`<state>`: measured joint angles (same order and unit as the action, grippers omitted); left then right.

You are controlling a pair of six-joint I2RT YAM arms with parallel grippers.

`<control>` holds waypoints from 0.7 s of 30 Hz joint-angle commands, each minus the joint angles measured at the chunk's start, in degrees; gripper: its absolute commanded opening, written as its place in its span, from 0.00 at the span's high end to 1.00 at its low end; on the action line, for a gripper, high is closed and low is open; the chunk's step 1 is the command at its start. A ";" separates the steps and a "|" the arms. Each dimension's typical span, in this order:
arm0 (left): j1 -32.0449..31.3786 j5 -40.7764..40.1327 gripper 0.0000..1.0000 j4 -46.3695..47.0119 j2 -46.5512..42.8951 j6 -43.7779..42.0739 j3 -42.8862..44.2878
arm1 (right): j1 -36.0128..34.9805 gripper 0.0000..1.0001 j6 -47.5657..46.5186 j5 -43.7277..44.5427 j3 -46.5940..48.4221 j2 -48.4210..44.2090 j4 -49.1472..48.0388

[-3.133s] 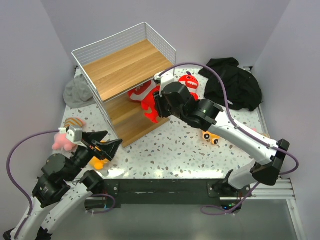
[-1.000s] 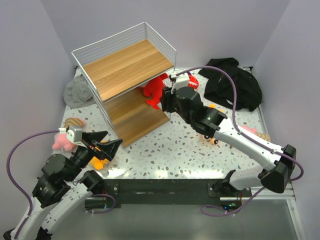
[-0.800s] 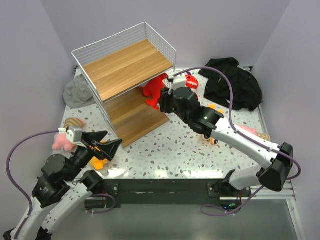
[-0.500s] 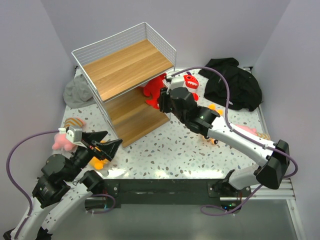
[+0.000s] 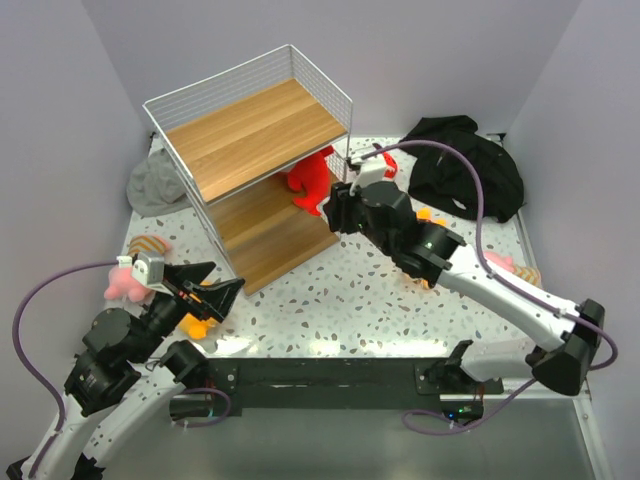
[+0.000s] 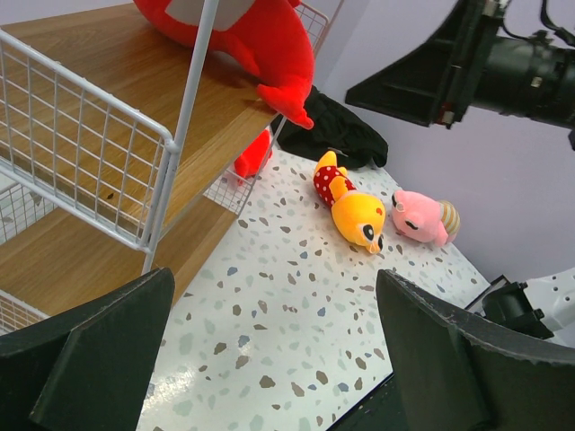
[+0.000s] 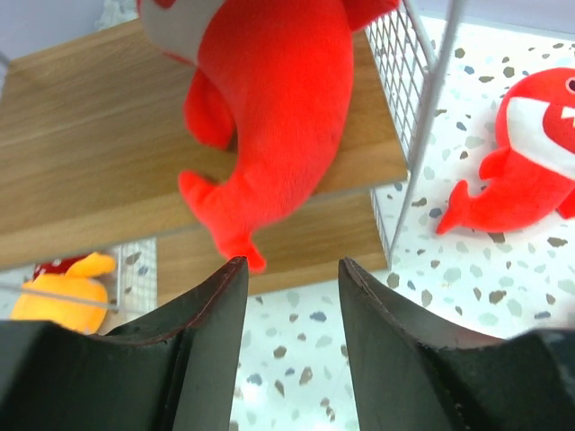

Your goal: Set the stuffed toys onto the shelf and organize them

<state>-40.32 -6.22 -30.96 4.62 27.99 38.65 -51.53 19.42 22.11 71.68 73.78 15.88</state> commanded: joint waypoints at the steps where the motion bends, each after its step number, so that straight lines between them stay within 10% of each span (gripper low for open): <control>1: -0.29 -0.02 0.00 1.52 0.21 0.49 -0.07 | 1.68 0.51 0.97 -1.36 -3.47 -6.45 3.53; 11: -0.29 -0.11 0.00 1.43 -0.32 0.49 -0.07 | 20.13 0.53 13.96 -3.39 -9.80 -5.94 5.57; 21: -0.29 0.07 0.00 1.43 -0.32 0.49 -0.07 | 28.32 0.50 47.34 -3.99 -11.92 7.32 1.18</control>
<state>-40.32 -6.22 -30.96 4.62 27.99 38.65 -23.05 50.43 18.76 58.96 75.70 20.75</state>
